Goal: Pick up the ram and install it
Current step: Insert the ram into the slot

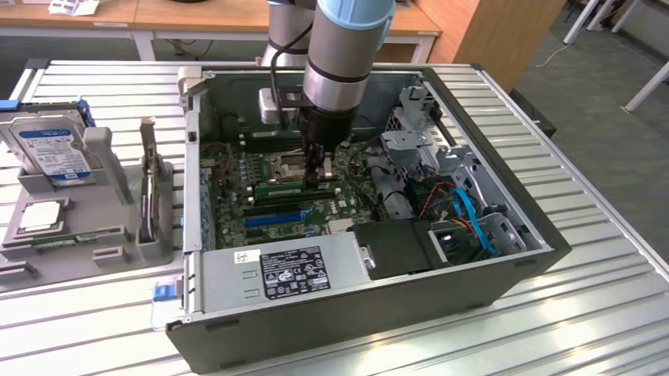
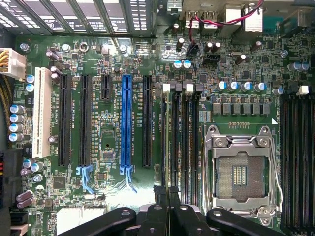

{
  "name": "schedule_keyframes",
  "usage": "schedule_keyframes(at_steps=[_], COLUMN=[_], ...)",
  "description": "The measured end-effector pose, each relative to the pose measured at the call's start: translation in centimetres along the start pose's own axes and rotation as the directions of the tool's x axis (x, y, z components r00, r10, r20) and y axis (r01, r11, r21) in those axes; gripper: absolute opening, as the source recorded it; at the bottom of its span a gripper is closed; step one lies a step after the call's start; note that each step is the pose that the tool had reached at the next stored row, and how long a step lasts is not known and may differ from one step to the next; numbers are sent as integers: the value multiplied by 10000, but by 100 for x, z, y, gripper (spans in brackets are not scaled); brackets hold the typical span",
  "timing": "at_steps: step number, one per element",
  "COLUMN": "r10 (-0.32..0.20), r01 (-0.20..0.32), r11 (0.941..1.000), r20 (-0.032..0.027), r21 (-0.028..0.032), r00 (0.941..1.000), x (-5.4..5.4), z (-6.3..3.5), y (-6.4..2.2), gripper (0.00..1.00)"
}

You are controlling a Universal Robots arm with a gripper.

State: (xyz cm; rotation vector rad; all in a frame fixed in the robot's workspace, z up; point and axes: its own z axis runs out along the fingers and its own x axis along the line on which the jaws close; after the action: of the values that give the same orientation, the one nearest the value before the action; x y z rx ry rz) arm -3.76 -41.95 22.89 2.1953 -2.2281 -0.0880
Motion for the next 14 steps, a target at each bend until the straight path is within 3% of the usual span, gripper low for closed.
schedule_keyframes(at_steps=[14], r10=[0], r01=[0], r11=[10000], r20=[0], r21=[0], r00=[10000], x=[1], z=[21], y=[-1], gripper=[11])
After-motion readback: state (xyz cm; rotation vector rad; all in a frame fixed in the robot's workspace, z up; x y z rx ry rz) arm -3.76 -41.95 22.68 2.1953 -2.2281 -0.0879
